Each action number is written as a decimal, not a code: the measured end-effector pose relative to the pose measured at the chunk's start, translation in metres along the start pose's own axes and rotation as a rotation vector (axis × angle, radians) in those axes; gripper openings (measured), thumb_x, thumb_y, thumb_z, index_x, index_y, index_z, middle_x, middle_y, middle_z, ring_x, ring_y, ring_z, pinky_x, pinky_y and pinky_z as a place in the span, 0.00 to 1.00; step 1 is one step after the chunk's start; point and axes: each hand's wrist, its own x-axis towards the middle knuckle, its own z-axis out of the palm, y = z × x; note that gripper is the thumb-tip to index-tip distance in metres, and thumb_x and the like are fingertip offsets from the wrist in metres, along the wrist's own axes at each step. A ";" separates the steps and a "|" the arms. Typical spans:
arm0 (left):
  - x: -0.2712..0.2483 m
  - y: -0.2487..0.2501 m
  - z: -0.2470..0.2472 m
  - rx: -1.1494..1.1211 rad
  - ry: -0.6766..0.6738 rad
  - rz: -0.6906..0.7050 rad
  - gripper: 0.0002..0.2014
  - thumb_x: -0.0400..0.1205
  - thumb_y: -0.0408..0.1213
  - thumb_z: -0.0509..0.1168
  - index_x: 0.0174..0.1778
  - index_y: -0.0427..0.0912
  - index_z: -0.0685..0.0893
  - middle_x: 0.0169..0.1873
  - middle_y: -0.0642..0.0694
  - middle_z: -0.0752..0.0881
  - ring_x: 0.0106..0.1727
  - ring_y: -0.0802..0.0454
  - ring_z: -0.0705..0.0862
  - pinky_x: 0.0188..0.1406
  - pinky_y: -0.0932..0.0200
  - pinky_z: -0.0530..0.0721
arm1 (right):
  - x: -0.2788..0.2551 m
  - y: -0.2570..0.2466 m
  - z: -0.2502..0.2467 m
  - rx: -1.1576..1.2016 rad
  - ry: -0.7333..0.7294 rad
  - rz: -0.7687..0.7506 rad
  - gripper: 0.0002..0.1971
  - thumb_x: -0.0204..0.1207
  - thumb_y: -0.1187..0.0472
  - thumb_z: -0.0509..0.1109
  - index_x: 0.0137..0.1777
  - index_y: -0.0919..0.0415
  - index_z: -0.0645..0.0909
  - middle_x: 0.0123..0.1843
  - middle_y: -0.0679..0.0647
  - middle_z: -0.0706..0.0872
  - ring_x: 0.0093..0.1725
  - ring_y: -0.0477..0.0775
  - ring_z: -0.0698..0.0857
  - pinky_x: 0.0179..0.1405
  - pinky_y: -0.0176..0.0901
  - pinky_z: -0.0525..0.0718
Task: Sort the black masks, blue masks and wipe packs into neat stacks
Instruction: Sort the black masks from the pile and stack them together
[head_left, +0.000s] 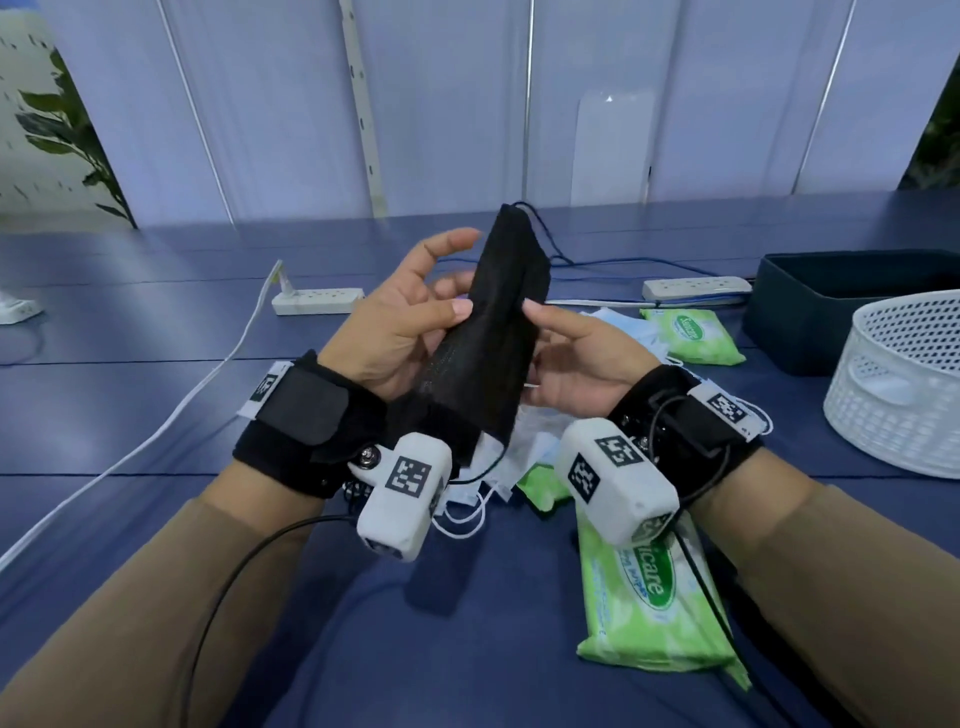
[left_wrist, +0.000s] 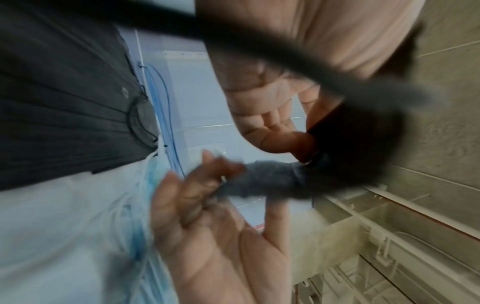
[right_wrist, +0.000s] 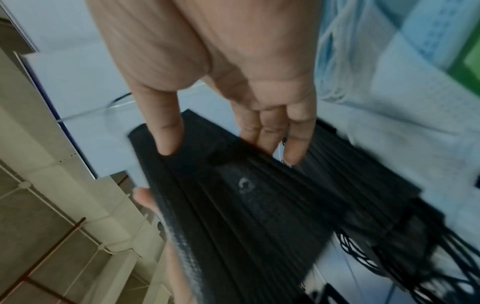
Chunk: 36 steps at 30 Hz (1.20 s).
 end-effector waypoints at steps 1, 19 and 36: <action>0.002 -0.004 -0.004 0.008 0.027 -0.028 0.24 0.76 0.20 0.59 0.65 0.47 0.74 0.48 0.43 0.87 0.42 0.51 0.87 0.42 0.57 0.88 | 0.000 -0.003 -0.003 0.021 0.034 -0.043 0.16 0.71 0.58 0.66 0.58 0.61 0.80 0.50 0.57 0.86 0.47 0.54 0.87 0.52 0.48 0.85; 0.002 -0.026 -0.057 1.273 0.249 -0.807 0.19 0.76 0.46 0.72 0.29 0.40 0.72 0.22 0.46 0.74 0.18 0.54 0.71 0.17 0.65 0.67 | 0.000 -0.008 -0.046 -0.434 0.382 0.029 0.12 0.80 0.75 0.58 0.46 0.60 0.79 0.42 0.57 0.85 0.38 0.53 0.84 0.21 0.40 0.86; 0.002 -0.010 -0.079 1.328 0.284 -0.715 0.29 0.75 0.34 0.74 0.68 0.45 0.69 0.46 0.42 0.81 0.41 0.45 0.81 0.42 0.56 0.79 | 0.002 -0.008 -0.048 -0.428 0.399 0.026 0.13 0.81 0.75 0.56 0.45 0.60 0.78 0.41 0.56 0.84 0.34 0.51 0.83 0.18 0.37 0.84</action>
